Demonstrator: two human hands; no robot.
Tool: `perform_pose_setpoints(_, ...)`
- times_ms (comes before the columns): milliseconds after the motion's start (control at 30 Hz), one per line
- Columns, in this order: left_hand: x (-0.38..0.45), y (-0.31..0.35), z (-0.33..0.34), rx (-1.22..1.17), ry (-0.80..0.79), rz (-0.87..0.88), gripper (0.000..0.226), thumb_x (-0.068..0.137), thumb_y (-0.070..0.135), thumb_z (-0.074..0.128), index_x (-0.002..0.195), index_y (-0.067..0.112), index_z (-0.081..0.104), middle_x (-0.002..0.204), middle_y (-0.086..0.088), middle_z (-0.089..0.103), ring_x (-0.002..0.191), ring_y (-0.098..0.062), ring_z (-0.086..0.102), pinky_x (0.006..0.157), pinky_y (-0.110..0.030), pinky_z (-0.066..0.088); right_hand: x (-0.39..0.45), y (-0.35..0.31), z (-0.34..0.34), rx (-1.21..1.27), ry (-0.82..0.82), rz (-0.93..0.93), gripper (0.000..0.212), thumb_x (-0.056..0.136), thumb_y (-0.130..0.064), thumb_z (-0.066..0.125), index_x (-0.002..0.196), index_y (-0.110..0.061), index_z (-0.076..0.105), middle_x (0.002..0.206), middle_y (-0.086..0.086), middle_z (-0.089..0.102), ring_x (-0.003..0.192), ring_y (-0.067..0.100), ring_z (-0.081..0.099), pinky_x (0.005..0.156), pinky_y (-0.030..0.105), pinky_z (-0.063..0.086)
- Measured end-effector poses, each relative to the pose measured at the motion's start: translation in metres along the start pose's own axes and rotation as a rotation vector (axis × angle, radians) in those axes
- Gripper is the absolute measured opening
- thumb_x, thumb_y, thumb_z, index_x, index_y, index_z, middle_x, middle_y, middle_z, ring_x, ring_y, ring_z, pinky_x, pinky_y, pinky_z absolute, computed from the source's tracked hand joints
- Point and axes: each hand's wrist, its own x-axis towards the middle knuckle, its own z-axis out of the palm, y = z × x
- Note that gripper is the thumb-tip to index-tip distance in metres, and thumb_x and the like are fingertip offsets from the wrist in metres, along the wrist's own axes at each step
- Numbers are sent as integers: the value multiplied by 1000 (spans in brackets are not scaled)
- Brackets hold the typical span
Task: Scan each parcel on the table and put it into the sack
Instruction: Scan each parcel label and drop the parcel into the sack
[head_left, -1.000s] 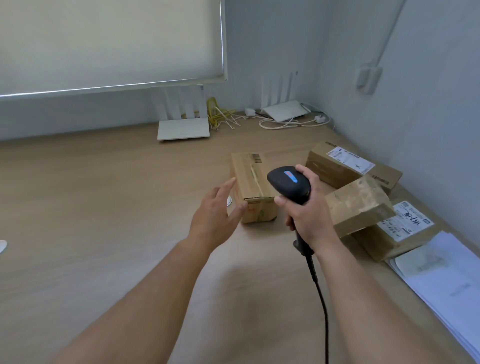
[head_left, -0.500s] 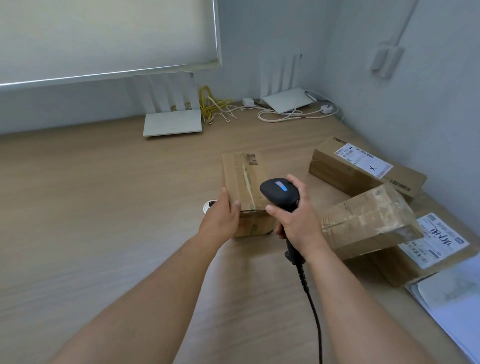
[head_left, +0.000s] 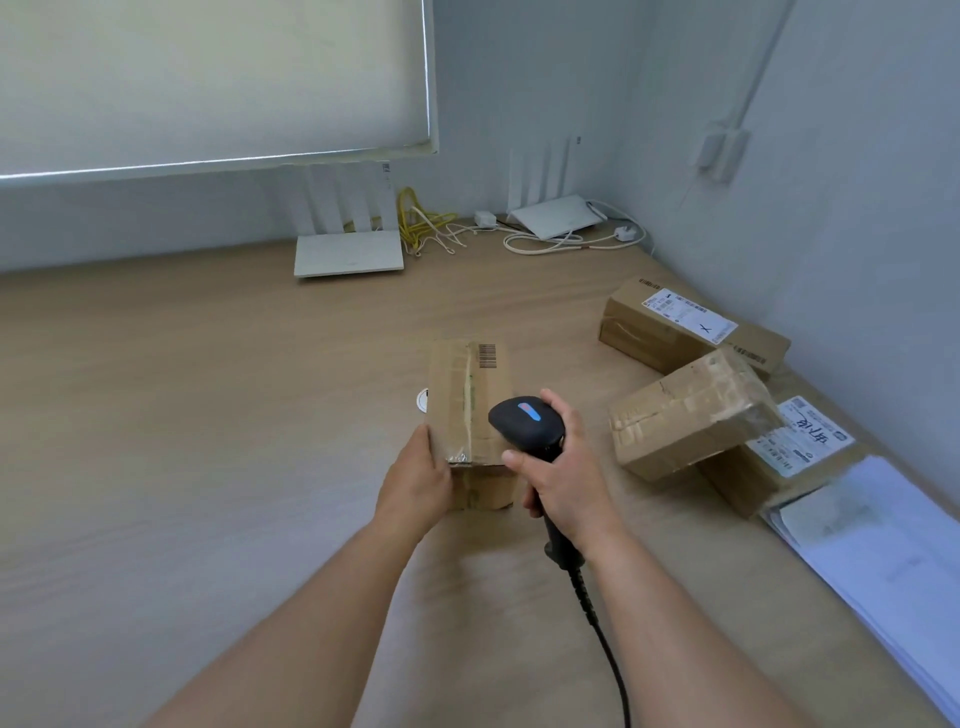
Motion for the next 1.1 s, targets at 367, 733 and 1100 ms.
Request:
perform_pose_setpoints(367,-117,-74,-56,-23,18,17,29,99,17,33,123,21,47,116,-1,58,93,-18,49,77,-28,37,-136,4,64,-15,-9,25,73,82,-8,74,130,-49,38,114,5,62,46,19,50,43,27,44)
perform_pose_setpoints(733,-200,-137,-116,-42,10,-10,30,99,20,35,126,24,48,122,0,59,105,-23,54,83,-31,41,-235,6,128,-60,-55,16,71,84,-3,71,129,-46,38,105,4,63,43,20,47,42,28,43)
perform_pose_setpoints(1100,-269,-178,-150,-66,169,-162,29,98,19,38,124,24,48,120,1,58,105,-24,54,83,-31,41,-282,12,161,-62,-267,-23,72,82,-5,74,129,-48,41,109,-1,62,43,2,51,45,24,45)
